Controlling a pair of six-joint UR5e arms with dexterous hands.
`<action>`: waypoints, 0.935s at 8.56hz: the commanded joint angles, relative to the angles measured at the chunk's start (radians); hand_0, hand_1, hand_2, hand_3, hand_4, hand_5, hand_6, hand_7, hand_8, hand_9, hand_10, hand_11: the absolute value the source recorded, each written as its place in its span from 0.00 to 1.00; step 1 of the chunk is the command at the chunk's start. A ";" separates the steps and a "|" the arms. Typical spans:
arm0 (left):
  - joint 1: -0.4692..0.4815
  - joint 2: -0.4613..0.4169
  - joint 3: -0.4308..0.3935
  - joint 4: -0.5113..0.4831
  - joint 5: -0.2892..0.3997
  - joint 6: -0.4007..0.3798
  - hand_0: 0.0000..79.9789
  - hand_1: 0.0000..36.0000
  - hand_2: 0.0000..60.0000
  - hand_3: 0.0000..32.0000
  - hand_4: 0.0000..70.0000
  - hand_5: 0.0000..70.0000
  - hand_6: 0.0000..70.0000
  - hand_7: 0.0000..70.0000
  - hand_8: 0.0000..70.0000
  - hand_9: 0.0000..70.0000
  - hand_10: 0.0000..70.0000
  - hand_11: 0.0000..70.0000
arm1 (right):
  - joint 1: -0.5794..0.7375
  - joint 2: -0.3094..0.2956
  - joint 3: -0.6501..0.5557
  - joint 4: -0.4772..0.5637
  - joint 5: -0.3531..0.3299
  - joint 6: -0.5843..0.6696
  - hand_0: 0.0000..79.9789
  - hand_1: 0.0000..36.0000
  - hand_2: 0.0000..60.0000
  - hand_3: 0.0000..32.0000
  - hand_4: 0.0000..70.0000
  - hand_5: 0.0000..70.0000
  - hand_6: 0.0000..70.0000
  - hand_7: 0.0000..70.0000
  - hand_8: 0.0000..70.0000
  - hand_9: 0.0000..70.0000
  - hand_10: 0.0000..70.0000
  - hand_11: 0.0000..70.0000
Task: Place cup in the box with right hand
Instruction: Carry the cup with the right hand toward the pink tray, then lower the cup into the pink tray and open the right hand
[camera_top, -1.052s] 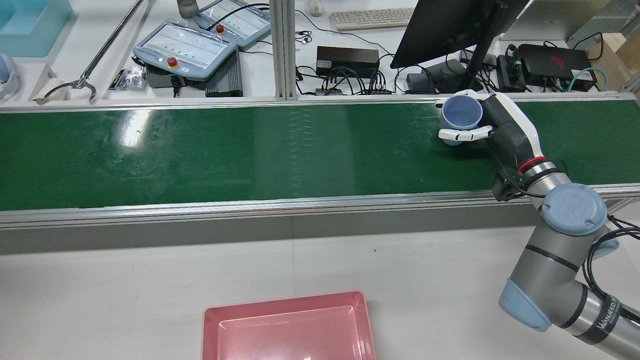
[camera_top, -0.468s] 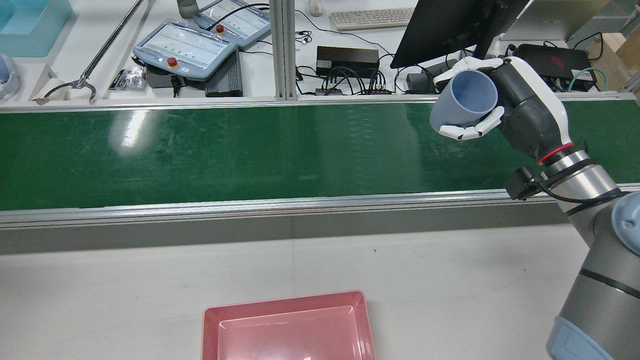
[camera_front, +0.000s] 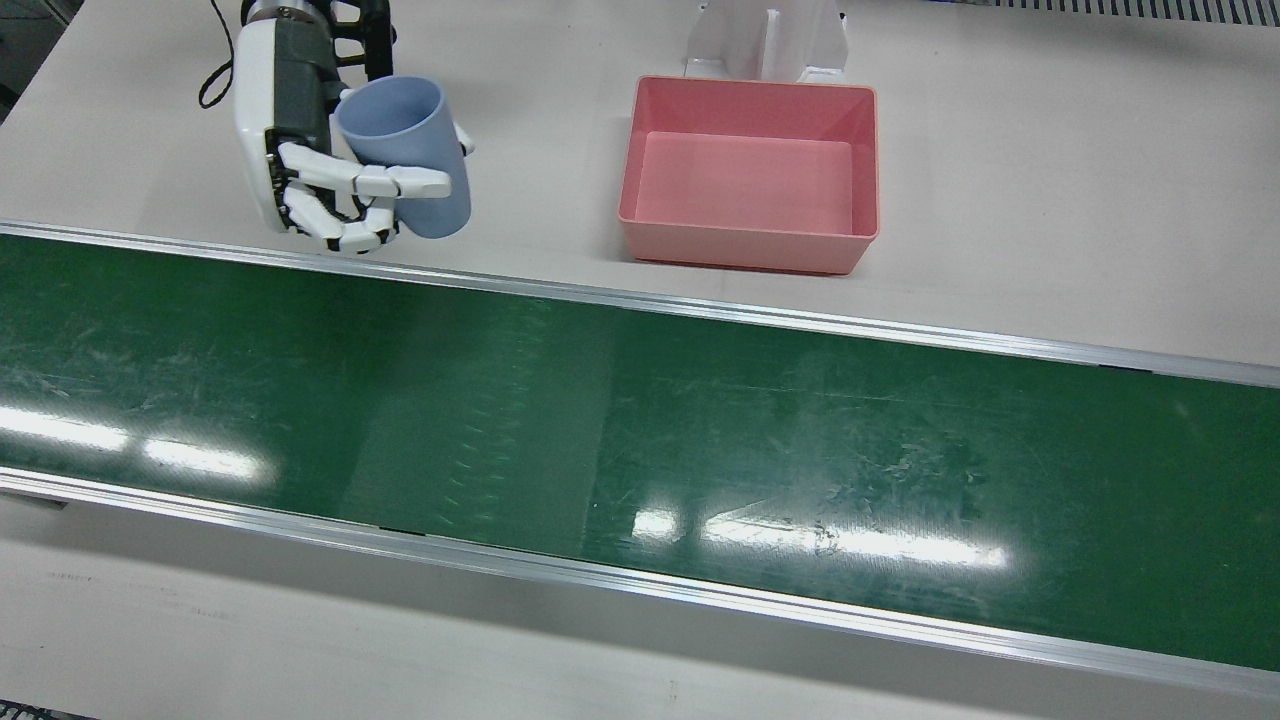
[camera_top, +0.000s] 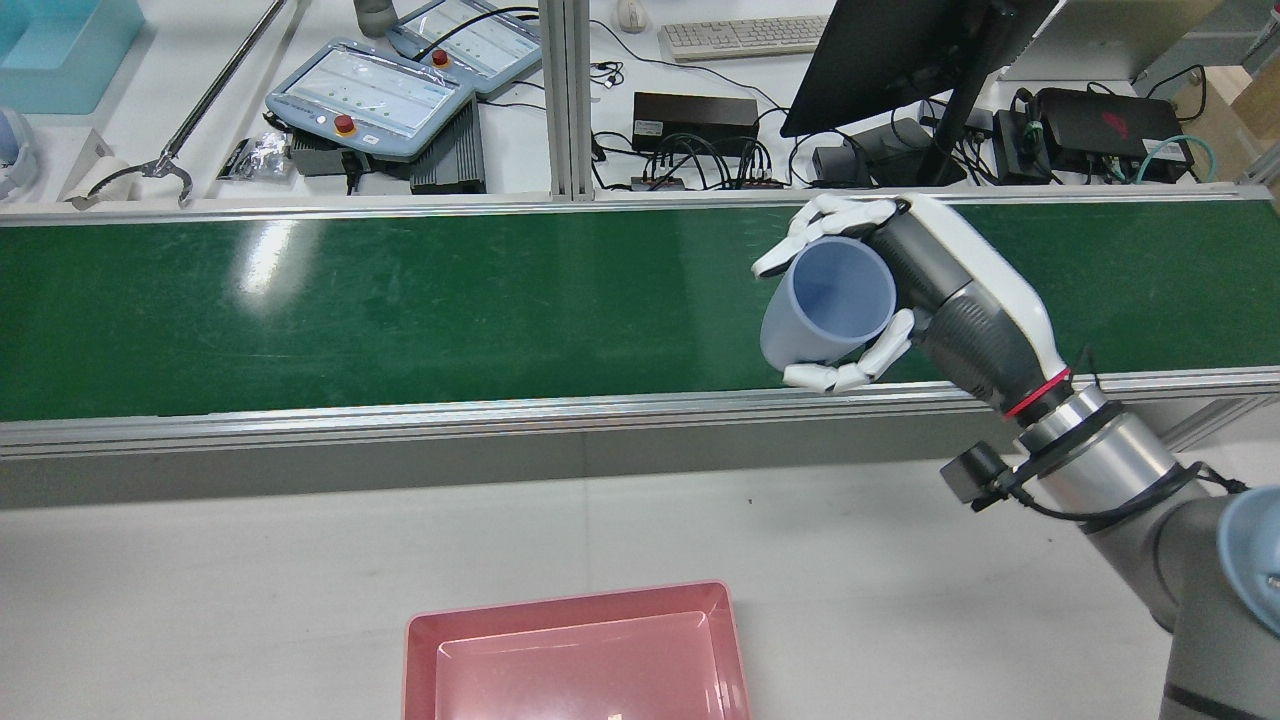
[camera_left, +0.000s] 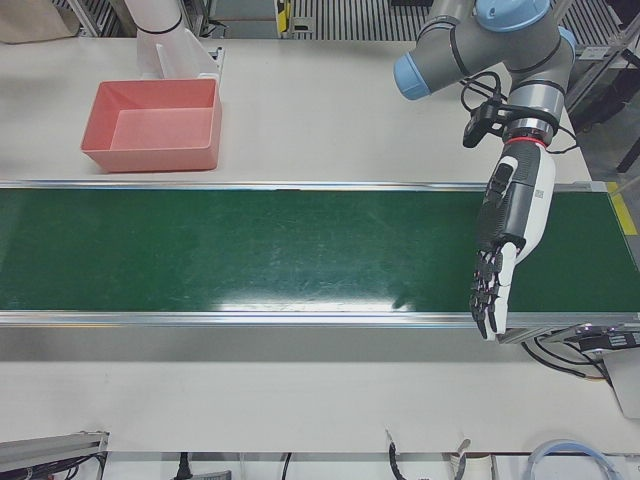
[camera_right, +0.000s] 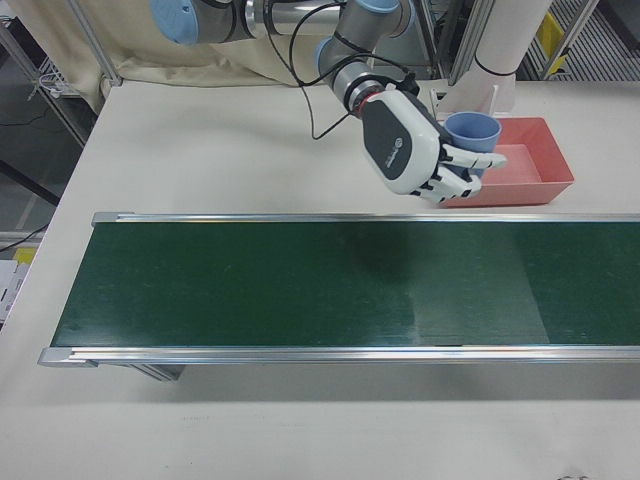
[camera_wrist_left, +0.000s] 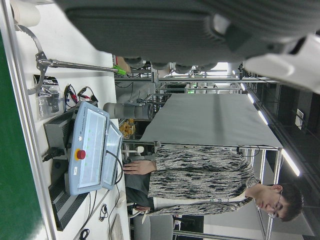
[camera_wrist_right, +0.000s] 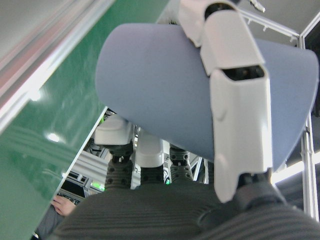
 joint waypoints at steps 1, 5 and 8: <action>0.000 0.000 0.002 -0.001 0.000 0.000 0.00 0.00 0.00 0.00 0.00 0.00 0.00 0.00 0.00 0.00 0.00 0.00 | -0.279 0.009 -0.061 0.040 0.113 -0.118 1.00 1.00 1.00 0.00 0.84 0.34 0.50 1.00 0.90 1.00 0.88 1.00; 0.000 0.000 0.002 -0.001 0.000 0.000 0.00 0.00 0.00 0.00 0.00 0.00 0.00 0.00 0.00 0.00 0.00 0.00 | -0.330 0.035 -0.184 0.210 0.115 -0.144 0.62 0.25 0.00 0.03 0.12 0.06 0.03 0.05 0.04 0.08 0.00 0.02; 0.000 0.000 0.002 -0.001 0.000 0.000 0.00 0.00 0.00 0.00 0.00 0.00 0.00 0.00 0.00 0.00 0.00 0.00 | -0.330 0.032 -0.167 0.209 0.112 -0.136 0.52 0.14 0.13 0.04 0.09 0.03 0.02 0.05 0.04 0.09 0.00 0.00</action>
